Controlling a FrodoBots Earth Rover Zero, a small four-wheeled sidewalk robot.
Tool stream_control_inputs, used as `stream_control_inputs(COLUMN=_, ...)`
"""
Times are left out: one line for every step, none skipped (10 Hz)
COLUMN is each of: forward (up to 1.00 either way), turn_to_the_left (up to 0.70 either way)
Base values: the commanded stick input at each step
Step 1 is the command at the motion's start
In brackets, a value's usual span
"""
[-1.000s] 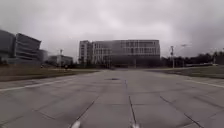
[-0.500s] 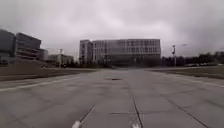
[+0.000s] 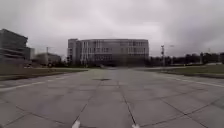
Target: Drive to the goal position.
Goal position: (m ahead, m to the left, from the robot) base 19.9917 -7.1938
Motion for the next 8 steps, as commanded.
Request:
stream_control_inputs(forward=0.7, turn_to_the_left=0.0)
stream_control_inputs(forward=0.7, turn_to_the_left=0.0)
stream_control_inputs(forward=0.7, turn_to_the_left=0.0)
stream_control_inputs(forward=0.7, turn_to_the_left=0.0)
stream_control_inputs(forward=0.7, turn_to_the_left=0.0)
stream_control_inputs(forward=0.7, turn_to_the_left=0.0)
stream_control_inputs(forward=0.7, turn_to_the_left=0.0)
stream_control_inputs(forward=0.7, turn_to_the_left=0.0)
